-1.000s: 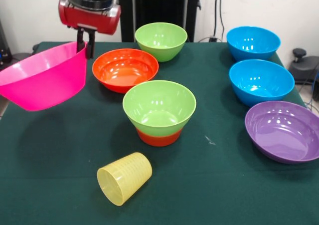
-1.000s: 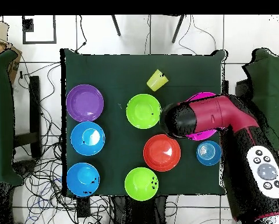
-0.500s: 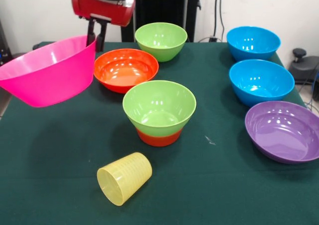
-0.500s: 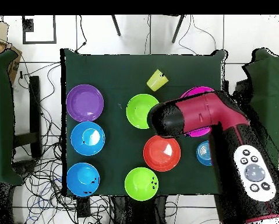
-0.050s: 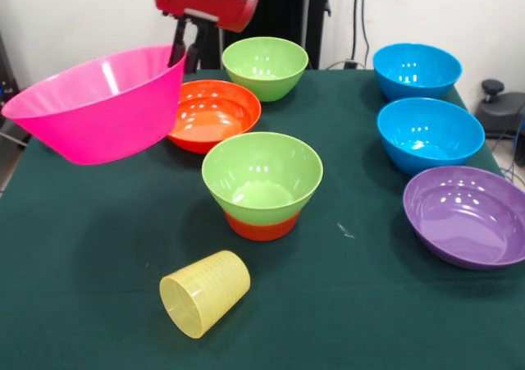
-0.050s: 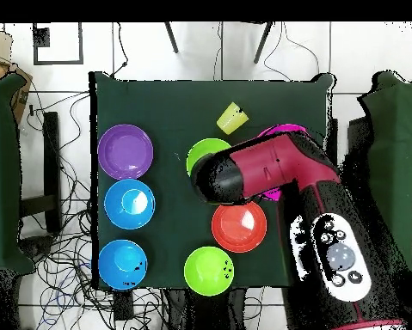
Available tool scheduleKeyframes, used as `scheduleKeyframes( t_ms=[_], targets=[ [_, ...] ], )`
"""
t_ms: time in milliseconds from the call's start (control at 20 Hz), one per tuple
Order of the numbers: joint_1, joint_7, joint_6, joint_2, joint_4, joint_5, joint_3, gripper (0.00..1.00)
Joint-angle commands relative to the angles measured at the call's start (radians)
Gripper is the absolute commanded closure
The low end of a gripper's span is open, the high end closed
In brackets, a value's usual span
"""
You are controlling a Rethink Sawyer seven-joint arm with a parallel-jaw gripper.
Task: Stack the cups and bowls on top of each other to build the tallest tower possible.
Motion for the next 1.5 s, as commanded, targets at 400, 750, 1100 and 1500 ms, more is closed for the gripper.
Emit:
scheduleKeyframes(
  t_ms=[400, 750, 1100, 1500],
  targets=[
    [0.188, 0.119, 0.117, -0.024, 0.046, -0.052, -0.175, 1.00],
    [0.273, 0.173, 0.096, 0.002, 0.036, -0.040, -0.240, 1.00],
    [0.352, 0.213, 0.085, 0.044, 0.001, -0.027, -0.299, 1.00],
    [0.408, 0.230, 0.064, 0.068, -0.022, -0.013, -0.363, 1.00]
  ],
)
